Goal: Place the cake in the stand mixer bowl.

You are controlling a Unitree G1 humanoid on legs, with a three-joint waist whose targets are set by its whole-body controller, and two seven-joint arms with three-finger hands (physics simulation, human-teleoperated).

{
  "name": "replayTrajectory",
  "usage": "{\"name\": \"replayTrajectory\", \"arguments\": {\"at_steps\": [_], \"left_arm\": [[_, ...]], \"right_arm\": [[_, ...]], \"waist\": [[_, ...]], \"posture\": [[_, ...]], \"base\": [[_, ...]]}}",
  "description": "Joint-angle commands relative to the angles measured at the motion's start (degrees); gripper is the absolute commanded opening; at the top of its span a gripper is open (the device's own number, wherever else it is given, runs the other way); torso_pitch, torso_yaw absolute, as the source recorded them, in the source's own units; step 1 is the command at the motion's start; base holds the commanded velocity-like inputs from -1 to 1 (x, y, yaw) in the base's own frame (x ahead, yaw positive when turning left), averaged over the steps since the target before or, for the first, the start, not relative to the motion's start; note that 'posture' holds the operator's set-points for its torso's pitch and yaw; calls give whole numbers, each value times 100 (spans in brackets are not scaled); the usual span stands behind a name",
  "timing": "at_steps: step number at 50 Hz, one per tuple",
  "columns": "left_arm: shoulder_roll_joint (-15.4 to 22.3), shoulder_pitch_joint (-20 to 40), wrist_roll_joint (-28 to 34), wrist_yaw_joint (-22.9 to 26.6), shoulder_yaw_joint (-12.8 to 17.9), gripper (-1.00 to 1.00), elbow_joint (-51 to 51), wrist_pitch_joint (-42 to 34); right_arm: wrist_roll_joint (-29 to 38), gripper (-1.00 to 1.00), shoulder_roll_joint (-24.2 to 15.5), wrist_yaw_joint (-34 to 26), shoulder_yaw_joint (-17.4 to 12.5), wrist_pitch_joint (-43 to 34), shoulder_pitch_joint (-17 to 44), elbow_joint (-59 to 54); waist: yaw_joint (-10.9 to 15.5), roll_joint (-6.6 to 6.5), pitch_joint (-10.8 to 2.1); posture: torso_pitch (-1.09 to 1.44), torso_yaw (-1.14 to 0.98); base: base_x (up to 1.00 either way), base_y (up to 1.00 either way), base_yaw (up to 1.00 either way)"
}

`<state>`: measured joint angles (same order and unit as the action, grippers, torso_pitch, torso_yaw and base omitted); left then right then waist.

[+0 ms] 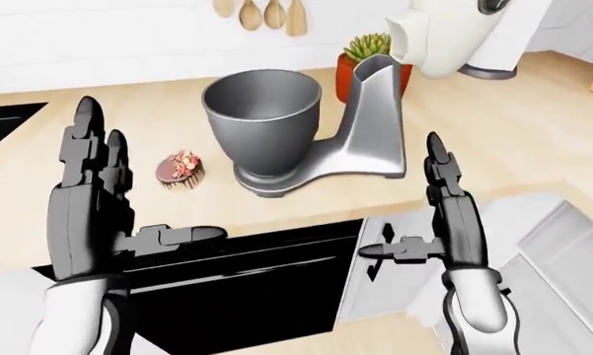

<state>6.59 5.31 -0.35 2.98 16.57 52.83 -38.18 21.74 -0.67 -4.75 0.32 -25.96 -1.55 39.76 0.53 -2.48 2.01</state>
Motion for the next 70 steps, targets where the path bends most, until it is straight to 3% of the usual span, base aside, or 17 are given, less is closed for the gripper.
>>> {"name": "replayTrajectory", "arguments": {"at_steps": [1, 5, 7, 8, 11, 14, 35, 50, 70], "left_arm": [[33, 120, -31, 6, -23, 100, 224, 196], [35, 117, -63, 9, -17, 100, 251, 181], [46, 132, -83, 9, 10, 100, 248, 173], [48, 134, -95, 7, 25, 100, 246, 174], [62, 138, -107, -1, 44, 100, 224, 196], [81, 158, -131, -13, 86, 100, 195, 212], [366, 457, -194, -38, 266, 100, 67, 66], [928, 1128, 37, -35, 344, 100, -1992, 1079], [1403, 1600, 253, -65, 371, 100, -3264, 1467]], "right_arm": [[43, 96, -27, 80, -52, 186, 115, 268], [31, 96, -23, 96, -58, 209, 116, 266], [36, 96, -24, 104, -58, 208, 115, 266], [34, 96, -24, 110, -58, 220, 112, 267], [26, 96, -22, 117, -57, 226, 116, 266], [18, 96, -26, 123, -63, 245, 107, 266], [-45, 96, -27, 160, -99, 421, 48, 198], [-75, 96, -31, 145, -128, 453, 28, 221], [-78, 96, -36, 124, -131, 422, 66, 237]], "waist": [[-14, 10, -67], [6, 299, -41], [-5, 649, -152], [-29, 393, -22], [-26, 254, -101], [-43, 202, -147], [-55, 208, -145], [-30, 183, -153], [-35, 153, -198]], "posture": [[0, 0], [0, 0], [0, 0], [0, 0], [0, 0], [0, 0], [0, 0], [0, 0], [0, 0]], "base": [[10, 0, 0], [9, 0, 0], [7, 0, 0], [0, 0, 0], [0, 0, 0], [0, 0, 0], [0, 0, 0], [0, 0, 0], [0, 0, 0]]}}
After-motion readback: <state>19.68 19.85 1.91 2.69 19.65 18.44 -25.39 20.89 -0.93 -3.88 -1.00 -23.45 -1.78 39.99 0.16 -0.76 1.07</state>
